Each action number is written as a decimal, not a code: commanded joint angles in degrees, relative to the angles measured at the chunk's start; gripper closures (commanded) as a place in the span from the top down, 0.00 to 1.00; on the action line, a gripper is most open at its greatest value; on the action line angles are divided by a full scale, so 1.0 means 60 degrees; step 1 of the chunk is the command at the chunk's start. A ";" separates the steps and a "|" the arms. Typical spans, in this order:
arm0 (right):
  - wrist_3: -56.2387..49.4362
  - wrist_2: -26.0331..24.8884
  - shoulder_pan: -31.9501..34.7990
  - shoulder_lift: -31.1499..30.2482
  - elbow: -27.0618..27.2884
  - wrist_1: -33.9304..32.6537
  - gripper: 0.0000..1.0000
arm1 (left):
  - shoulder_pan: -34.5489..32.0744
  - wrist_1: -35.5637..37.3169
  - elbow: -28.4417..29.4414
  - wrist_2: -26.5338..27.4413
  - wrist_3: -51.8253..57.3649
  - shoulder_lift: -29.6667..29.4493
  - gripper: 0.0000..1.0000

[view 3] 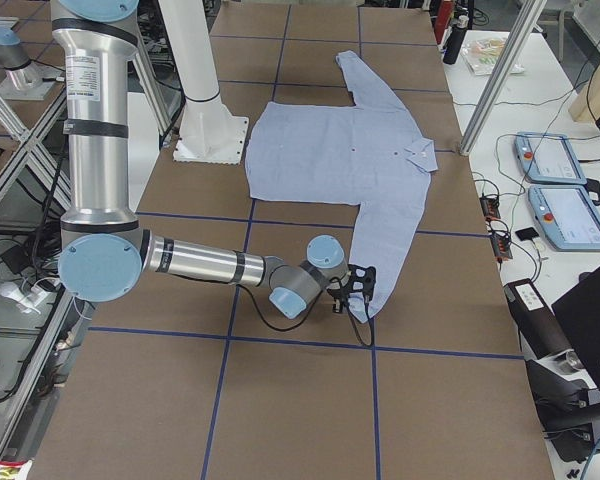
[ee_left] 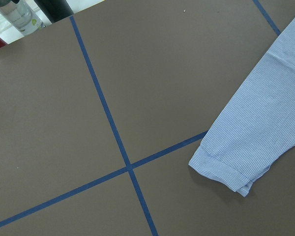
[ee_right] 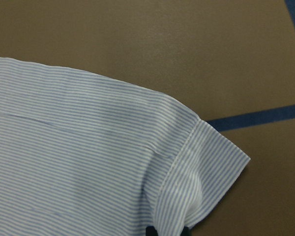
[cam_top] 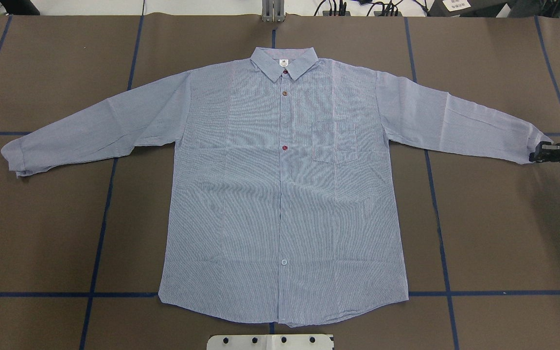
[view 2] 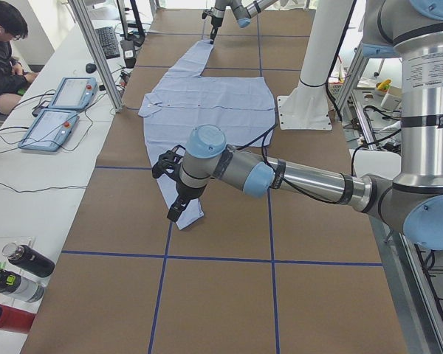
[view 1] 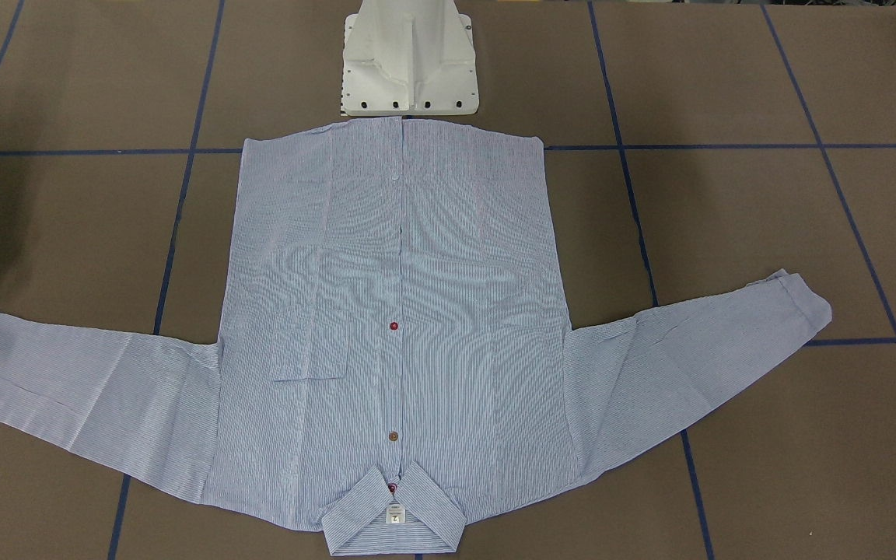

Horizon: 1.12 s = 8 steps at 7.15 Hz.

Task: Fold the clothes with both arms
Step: 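Grasp the sleeve cuff with the right gripper, then carry the sleeve with the right gripper across onto the shirt chest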

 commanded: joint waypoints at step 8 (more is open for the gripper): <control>0.2908 -0.3297 -0.3803 0.7493 0.1098 -0.6674 0.00 | 0.0000 -0.0008 0.0070 0.0000 -0.0007 0.0020 1.00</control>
